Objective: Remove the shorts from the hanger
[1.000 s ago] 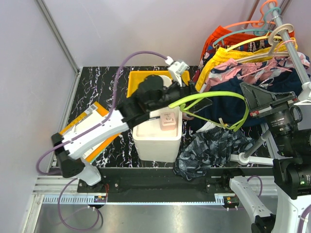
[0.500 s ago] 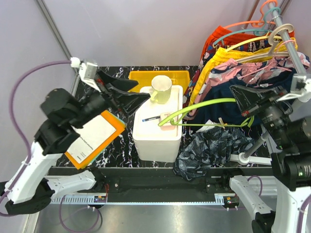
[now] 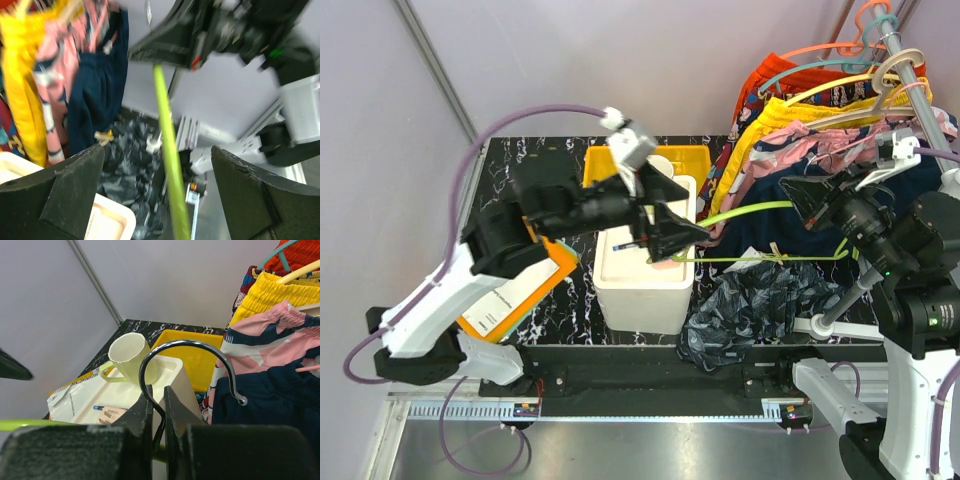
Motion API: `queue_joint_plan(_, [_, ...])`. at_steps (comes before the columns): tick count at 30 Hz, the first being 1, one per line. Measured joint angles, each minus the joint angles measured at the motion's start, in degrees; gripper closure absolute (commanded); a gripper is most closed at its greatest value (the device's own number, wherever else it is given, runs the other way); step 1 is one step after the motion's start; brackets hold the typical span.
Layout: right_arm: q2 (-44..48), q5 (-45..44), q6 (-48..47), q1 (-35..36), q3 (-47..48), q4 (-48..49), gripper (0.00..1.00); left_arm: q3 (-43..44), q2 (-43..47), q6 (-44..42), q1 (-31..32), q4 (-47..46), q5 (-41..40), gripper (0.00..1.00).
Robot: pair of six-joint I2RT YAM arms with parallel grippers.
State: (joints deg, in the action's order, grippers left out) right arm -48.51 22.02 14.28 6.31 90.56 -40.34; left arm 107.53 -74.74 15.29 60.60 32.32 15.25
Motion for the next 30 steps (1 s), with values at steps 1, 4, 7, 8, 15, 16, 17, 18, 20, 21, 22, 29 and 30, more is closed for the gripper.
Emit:
queue_joint_plan(1, [0.1, 0.0, -0.3, 0.0, 0.2, -0.1, 1.00, 0.3, -1.2, -0.5, 0.7, 0.9, -0.6, 0.09])
queue_joint_plan(4, [1.0, 0.1, -1.1, 0.0, 0.4, -0.3, 1.00, 1.4, -4.4, -2.1, 2.4, 4.7, -3.5, 0.09])
queue_joint_plan(7, [1.4, 0.1, -2.2, 0.0, 0.8, -0.5, 1.00, 3.7, -6.3, -3.4, 3.7, 7.7, -5.2, 0.16])
queue_joint_plan(8, [1.4, 0.0, -2.4, 0.0, 0.8, -0.6, 1.00, 4.6, -6.7, -3.7, 4.1, 8.4, -5.5, 0.20])
queue_joint_plan(15, [1.8, -0.2, -2.6, 0.0, 0.8, -1.2, 1.00, 6.3, -7.0, -4.3, 5.4, 8.9, -6.6, 0.91])
queue_joint_plan(16, [1.9, -0.3, -2.7, 0.0, 0.8, -1.2, 1.00, 6.3, -7.1, -4.5, 5.5, 8.9, -6.8, 1.00])
queue_joint_plan(17, [2.0, -0.6, -2.7, 0.0, 0.8, -1.3, 1.00, 6.4, -7.2, -4.9, 5.7, 8.7, -5.6, 1.00])
queue_joint_plan(18, [2.0, -0.7, -2.6, 0.0, 0.8, -1.4, 0.98, 6.6, -7.2, -4.9, 5.9, 8.7, -5.5, 1.00])
queue_joint_plan(20, [2.2, -1.3, -2.4, 0.0, 0.7, -1.6, 0.76, 6.6, -7.2, -4.9, 6.2, 8.8, -5.8, 1.00])
queue_joint_plan(21, [2.4, -1.6, -2.2, 0.0, 0.7, -1.6, 0.67, 6.6, -7.3, -4.9, 6.2, 8.7, -5.7, 1.00])
queue_joint_plan(22, [2.6, -1.9, -1.7, 0.0, 0.7, -1.6, 0.55, 6.6, -7.3, -4.9, 6.2, 8.5, -5.7, 1.00])
queue_joint_plan(29, [5.7, -6.9, 5.9, 0.0, 0.7, -1.8, 0.09, 4.8, -7.4, -4.1, 5.6, 7.5, -11.0, 1.00])
queue_joint_plan(30, [6.0, -7.5, 6.8, 0.0, 0.9, -2.2, 0.07, 4.3, -7.4, -4.0, 5.5, 7.0, -11.5, 1.00])
